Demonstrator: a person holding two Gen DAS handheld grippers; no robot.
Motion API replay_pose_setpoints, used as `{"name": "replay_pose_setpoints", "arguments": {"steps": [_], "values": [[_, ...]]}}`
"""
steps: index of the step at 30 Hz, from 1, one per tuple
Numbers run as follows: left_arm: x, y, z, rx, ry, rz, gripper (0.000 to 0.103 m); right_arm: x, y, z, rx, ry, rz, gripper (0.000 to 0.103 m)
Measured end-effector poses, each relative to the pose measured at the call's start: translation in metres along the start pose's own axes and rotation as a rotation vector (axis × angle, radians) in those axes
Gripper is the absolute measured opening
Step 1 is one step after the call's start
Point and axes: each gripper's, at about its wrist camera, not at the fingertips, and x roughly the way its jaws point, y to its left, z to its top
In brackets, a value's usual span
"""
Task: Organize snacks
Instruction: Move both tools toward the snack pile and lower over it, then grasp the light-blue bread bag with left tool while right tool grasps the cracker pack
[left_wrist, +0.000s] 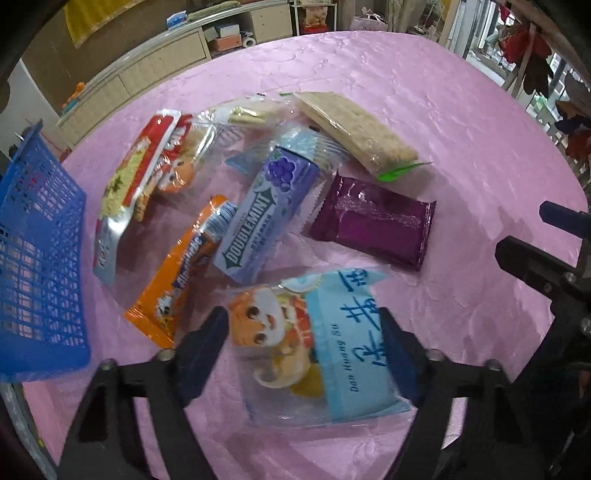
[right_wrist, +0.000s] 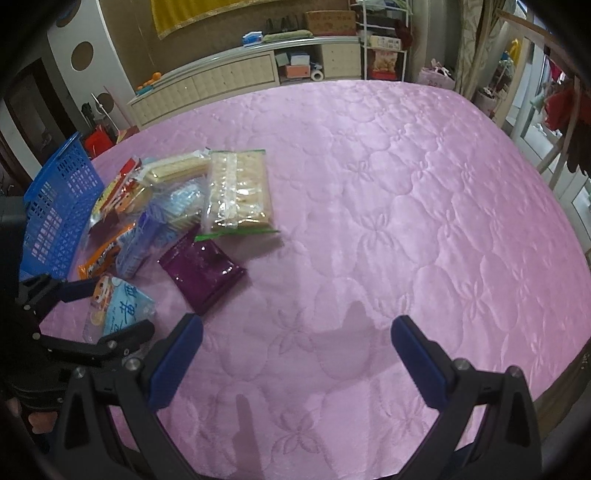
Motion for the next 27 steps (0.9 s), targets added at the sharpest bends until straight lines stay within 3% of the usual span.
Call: {"name": "replay_pose_setpoints", "arguments": {"steps": [3, 12, 18, 21, 27], "values": [[0.005, 0.002, -0.006, -0.018, 0.008, -0.012, 0.065, 0.0, 0.0, 0.0, -0.006, 0.001, -0.009, 0.103], [-0.015, 0.033, -0.021, -0.108, -0.046, -0.058, 0.063, -0.001, 0.012, 0.011, -0.059, -0.002, 0.006, 0.103], [-0.046, 0.055, -0.028, -0.125, -0.13, -0.051, 0.063, 0.003, 0.019, 0.034, -0.084, -0.01, 0.028, 0.103], [-0.062, 0.064, -0.03, -0.137, -0.166, -0.036, 0.063, 0.005, 0.022, 0.05, -0.068, -0.006, 0.09, 0.102], [-0.07, 0.087, -0.019, -0.159, -0.209, -0.027, 0.063, 0.025, 0.033, 0.082, -0.091, 0.023, 0.126, 0.098]]}}
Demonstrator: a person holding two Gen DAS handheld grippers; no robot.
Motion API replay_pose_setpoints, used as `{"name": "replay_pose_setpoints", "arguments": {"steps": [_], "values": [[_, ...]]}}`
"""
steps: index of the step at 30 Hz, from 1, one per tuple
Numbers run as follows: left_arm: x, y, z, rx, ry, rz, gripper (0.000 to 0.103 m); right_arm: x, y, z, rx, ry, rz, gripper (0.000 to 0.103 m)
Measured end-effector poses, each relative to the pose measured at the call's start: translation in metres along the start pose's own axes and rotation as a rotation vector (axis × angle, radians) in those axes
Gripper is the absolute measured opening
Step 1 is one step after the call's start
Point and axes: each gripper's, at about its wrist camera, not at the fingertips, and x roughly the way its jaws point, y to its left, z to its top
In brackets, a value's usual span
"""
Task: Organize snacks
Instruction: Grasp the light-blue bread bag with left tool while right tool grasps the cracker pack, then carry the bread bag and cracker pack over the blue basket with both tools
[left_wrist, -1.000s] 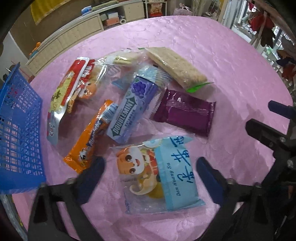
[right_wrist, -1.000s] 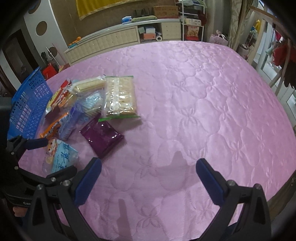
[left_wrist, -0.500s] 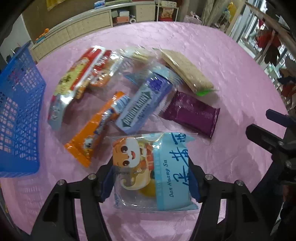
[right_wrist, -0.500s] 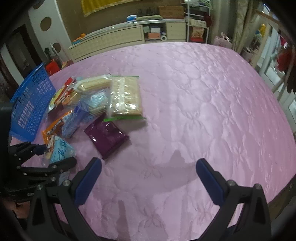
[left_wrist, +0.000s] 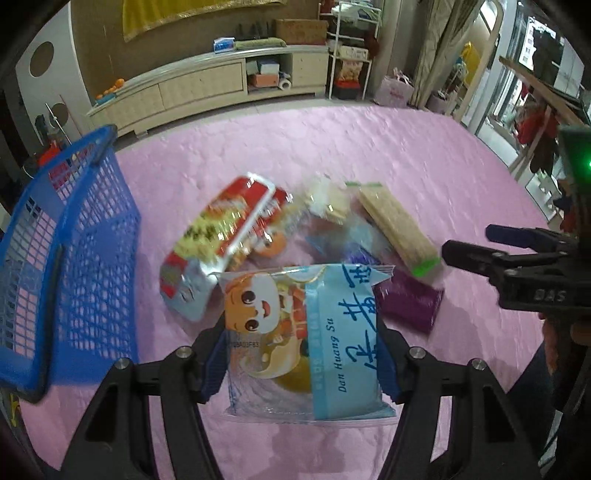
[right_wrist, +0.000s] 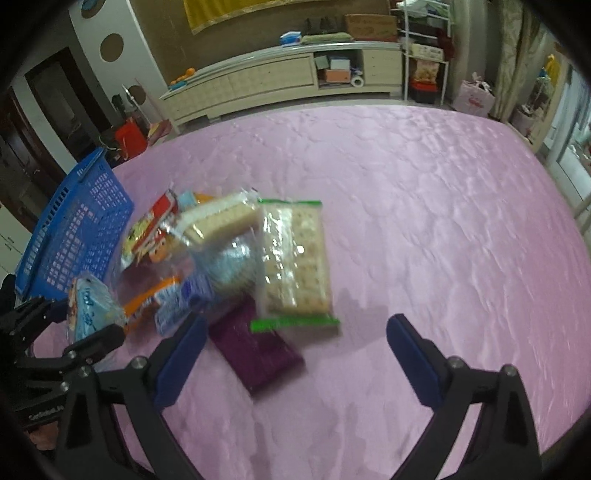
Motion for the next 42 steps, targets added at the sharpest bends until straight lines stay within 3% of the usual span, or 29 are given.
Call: {"name": "replay_pose_setpoints", "arguments": {"steps": [4, 9, 17, 19, 21, 23, 33, 38, 42], "values": [[-0.004, -0.004, 0.017, -0.007, -0.016, -0.006, 0.063, 0.022, 0.001, 0.017, -0.019, 0.033, -0.004, 0.094], [0.009, 0.002, 0.036, -0.006, -0.027, 0.005, 0.063, 0.049, -0.007, 0.029, -0.011, 0.076, 0.006, 0.083], [0.033, -0.004, 0.051, -0.009, -0.005, 0.008, 0.063, 0.082, -0.01, 0.033, -0.022, 0.148, 0.001, 0.082], [0.037, -0.006, 0.055, -0.007, -0.003, 0.005, 0.063, 0.083, -0.01, 0.034, -0.03, 0.133, -0.014, 0.077], [0.036, -0.007, 0.053, -0.001, -0.001, 0.003, 0.063, 0.083, -0.008, 0.034, -0.052, 0.124, -0.043, 0.062], [0.033, -0.01, 0.052, 0.003, -0.001, 0.004, 0.063, 0.081, -0.008, 0.032, -0.06, 0.116, -0.05, 0.058], [-0.006, -0.009, 0.05, 0.015, -0.065, 0.01, 0.063, 0.024, -0.002, 0.026, -0.07, 0.046, -0.05, 0.057], [-0.042, -0.002, 0.045, 0.014, -0.138, -0.026, 0.063, -0.019, 0.021, 0.027, -0.101, -0.01, -0.048, 0.057], [-0.073, 0.008, 0.04, 0.017, -0.187, -0.002, 0.063, -0.052, 0.044, 0.032, -0.127, -0.062, -0.036, 0.057]]}}
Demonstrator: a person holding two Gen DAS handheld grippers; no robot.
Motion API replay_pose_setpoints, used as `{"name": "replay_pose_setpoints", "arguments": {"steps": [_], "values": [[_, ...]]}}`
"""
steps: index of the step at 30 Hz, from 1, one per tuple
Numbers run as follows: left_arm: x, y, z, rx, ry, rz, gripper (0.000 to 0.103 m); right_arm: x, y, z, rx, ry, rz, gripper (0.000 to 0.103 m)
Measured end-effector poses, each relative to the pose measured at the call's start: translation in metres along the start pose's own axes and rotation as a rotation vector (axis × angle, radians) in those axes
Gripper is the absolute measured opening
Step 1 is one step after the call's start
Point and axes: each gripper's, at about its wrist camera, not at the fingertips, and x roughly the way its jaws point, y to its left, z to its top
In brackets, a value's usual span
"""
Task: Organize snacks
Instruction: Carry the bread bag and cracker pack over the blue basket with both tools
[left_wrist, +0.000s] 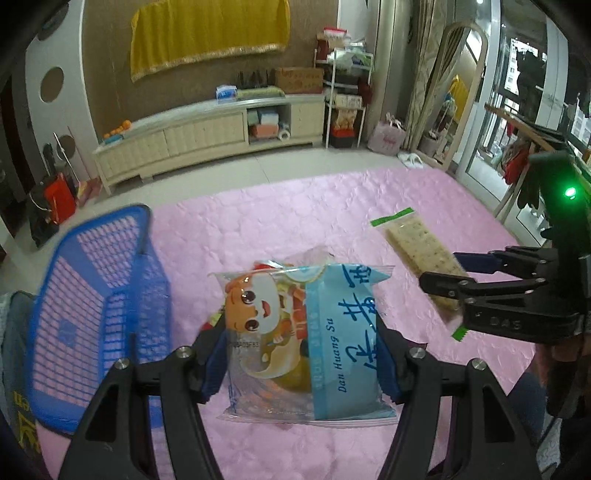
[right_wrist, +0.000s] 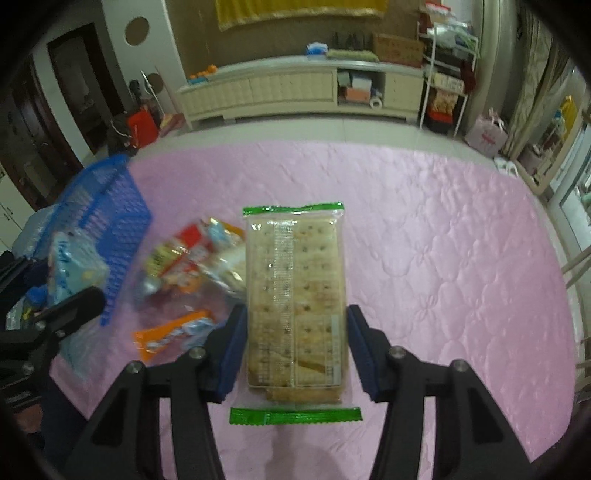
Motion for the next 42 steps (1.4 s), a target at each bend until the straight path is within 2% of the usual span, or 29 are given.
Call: {"name": "replay_pose_setpoints", "arguments": {"steps": [10, 17, 23, 27, 30, 35, 42], "values": [[-0.071, 0.041, 0.003, -0.03, -0.095, 0.035, 0.063, -0.064, 0.067, 0.022, -0.083, -0.125, 0.036, 0.057], [-0.109, 0.084, 0.005, -0.039, -0.126, 0.083, 0.063, -0.07, 0.114, 0.039, -0.148, -0.161, 0.102, 0.057], [-0.123, 0.119, 0.009, -0.042, -0.136, 0.132, 0.063, -0.067, 0.151, 0.055, -0.191, -0.166, 0.149, 0.057], [-0.12, 0.142, 0.015, -0.032, -0.119, 0.159, 0.063, -0.054, 0.168, 0.07, -0.201, -0.148, 0.179, 0.057], [-0.107, 0.159, 0.017, -0.045, -0.081, 0.153, 0.063, -0.038, 0.181, 0.082, -0.193, -0.123, 0.203, 0.057], [-0.081, 0.19, 0.022, -0.096, -0.029, 0.086, 0.064, -0.005, 0.2, 0.094, -0.176, -0.071, 0.195, 0.058], [-0.047, 0.213, 0.029, -0.111, 0.026, 0.075, 0.064, 0.035, 0.215, 0.106, -0.149, 0.003, 0.194, 0.057]]}}
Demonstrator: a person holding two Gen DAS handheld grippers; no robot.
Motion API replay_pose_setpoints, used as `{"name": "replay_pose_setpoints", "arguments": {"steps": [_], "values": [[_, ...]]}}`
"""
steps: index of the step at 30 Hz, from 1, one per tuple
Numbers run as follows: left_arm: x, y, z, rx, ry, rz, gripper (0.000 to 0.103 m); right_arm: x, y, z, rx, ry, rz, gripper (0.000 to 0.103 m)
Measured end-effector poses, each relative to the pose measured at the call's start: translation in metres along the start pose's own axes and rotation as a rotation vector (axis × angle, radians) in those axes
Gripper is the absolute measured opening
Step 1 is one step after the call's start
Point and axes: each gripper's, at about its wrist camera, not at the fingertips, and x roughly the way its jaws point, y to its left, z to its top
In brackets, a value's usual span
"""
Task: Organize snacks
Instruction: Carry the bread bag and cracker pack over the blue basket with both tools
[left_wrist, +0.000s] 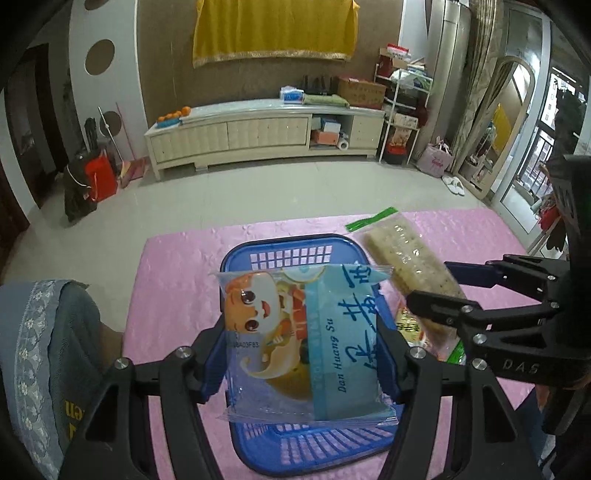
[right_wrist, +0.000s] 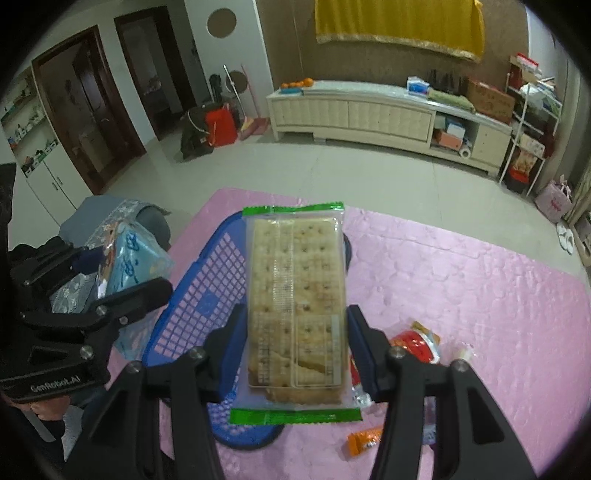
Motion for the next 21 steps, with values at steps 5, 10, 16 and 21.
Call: {"name": "replay_pose_setpoints", "arguments": {"steps": [5, 10, 16, 21], "values": [[0.029, 0.011, -0.001, -0.027, 0.054, 0.005, 0.063, 0.035, 0.005, 0.014, 0.001, 0.072, -0.023, 0.058], [0.044, 0.017, -0.001, -0.042, 0.089, 0.024, 0.063, 0.056, 0.008, 0.021, 0.0, 0.108, -0.05, 0.058], [0.048, 0.025, -0.002, -0.06, 0.1, 0.038, 0.063, 0.071, 0.015, 0.023, -0.022, 0.119, -0.069, 0.058], [0.047, 0.031, -0.005, -0.071, 0.106, 0.051, 0.063, 0.079, 0.012, 0.024, -0.036, 0.106, -0.11, 0.081]]}}
